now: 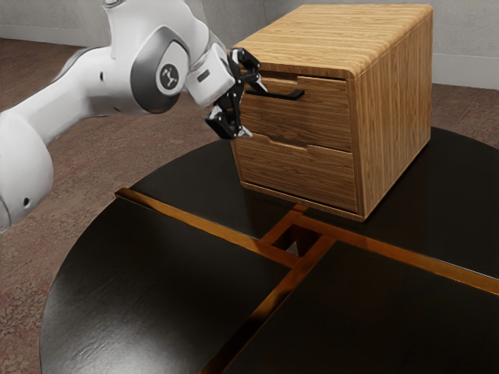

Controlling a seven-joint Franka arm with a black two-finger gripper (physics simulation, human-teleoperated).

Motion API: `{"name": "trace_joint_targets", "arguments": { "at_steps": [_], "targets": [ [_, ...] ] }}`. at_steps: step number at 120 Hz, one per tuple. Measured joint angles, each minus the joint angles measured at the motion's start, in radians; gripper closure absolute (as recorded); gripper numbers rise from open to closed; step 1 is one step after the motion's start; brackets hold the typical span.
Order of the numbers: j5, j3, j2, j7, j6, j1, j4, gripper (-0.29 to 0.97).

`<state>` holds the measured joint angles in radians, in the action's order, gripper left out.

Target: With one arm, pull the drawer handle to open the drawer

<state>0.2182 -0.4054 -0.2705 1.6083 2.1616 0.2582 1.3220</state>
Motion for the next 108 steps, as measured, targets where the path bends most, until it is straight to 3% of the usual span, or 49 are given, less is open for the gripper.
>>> {"name": "trace_joint_targets", "arguments": {
  "at_steps": [108],
  "targets": [
    [0.040, 0.004, -0.092, -0.008, 0.006, -0.046, -0.104, 0.00]
  ]
}}
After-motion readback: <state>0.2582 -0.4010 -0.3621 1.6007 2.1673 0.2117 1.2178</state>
